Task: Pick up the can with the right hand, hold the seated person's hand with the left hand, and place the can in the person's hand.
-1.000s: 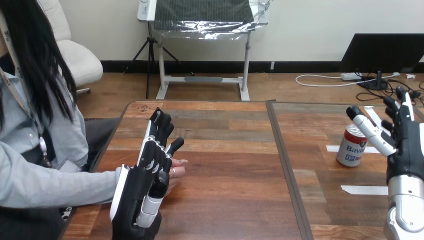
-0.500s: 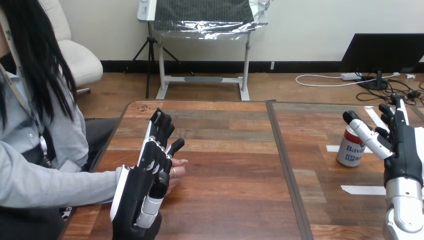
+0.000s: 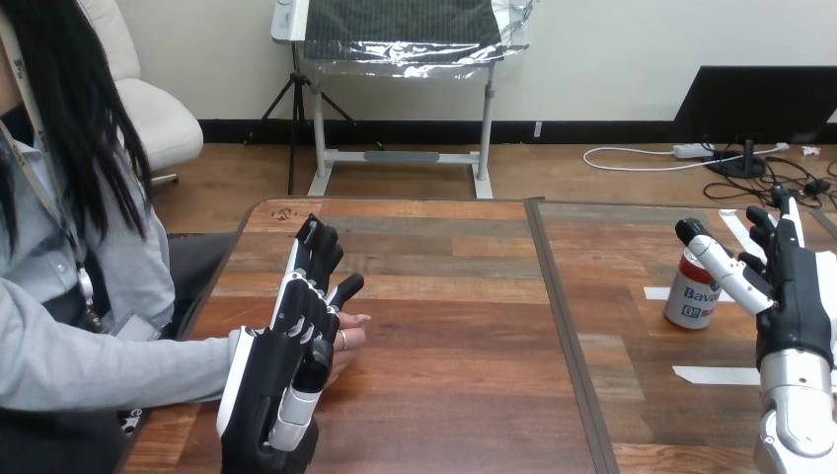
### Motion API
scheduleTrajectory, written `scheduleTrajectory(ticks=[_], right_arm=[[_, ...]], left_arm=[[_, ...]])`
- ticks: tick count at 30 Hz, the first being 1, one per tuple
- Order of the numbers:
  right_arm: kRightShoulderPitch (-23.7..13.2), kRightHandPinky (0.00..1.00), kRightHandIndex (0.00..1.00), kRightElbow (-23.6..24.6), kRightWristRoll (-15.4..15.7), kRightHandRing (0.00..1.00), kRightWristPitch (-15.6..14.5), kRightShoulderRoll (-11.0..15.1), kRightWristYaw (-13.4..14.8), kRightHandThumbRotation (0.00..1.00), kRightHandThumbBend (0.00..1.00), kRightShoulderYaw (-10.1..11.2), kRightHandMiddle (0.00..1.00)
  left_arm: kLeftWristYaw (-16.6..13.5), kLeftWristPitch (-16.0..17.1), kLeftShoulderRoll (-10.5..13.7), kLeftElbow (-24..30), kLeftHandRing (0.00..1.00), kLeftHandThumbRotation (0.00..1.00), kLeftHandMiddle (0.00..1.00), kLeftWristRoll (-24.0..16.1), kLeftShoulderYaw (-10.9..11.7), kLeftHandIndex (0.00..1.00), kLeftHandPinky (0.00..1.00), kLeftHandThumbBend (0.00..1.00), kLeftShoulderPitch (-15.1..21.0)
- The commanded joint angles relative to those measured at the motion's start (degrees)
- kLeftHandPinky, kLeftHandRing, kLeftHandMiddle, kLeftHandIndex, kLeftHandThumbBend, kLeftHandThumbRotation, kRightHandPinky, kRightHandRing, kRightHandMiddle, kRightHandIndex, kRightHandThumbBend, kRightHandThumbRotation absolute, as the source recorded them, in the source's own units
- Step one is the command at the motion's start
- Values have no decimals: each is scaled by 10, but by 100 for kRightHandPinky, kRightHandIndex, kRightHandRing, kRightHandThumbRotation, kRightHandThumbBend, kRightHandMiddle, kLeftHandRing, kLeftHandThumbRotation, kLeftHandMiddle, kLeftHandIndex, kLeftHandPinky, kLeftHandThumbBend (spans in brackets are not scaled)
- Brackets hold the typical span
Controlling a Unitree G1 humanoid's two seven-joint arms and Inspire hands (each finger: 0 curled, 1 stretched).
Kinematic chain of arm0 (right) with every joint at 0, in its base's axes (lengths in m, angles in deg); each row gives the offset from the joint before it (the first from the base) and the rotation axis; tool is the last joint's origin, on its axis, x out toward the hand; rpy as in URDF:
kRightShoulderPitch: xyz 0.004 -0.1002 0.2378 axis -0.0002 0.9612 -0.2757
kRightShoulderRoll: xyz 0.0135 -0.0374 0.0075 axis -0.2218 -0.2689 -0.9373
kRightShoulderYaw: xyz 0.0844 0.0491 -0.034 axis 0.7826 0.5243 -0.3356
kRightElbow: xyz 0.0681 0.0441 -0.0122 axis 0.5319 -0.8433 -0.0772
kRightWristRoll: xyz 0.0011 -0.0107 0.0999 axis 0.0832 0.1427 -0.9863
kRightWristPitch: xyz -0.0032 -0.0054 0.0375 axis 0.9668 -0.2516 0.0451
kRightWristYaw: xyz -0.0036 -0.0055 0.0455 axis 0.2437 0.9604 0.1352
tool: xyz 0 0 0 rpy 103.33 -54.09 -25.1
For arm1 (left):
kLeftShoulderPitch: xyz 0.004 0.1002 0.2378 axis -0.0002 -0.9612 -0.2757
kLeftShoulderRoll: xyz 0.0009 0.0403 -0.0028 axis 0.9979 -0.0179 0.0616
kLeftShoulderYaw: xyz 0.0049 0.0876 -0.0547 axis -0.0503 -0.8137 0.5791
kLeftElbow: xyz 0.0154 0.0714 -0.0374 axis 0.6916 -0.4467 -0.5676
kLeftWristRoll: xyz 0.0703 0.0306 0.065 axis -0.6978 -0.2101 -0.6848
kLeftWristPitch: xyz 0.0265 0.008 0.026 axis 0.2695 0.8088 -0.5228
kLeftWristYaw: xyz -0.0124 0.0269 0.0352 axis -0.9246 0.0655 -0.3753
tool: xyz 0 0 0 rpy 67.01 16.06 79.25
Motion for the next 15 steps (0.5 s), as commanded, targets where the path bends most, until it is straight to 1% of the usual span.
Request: scheduleTrajectory(ticks=[1,10,15], right_arm=[[-55,88,100,-2,2,95,-3,16,-1,52,100,-5,93],[-54,89,100,-8,5,95,-13,17,-2,52,100,-8,93],[-54,89,100,-11,13,95,-23,20,2,53,100,-15,93]], left_arm=[[6,7,1,-2,99,86,100,7,4,100,90,100,40],[10,4,2,-2,99,86,100,10,4,100,91,100,41],[13,5,2,-3,99,86,100,13,5,100,91,100,41]])
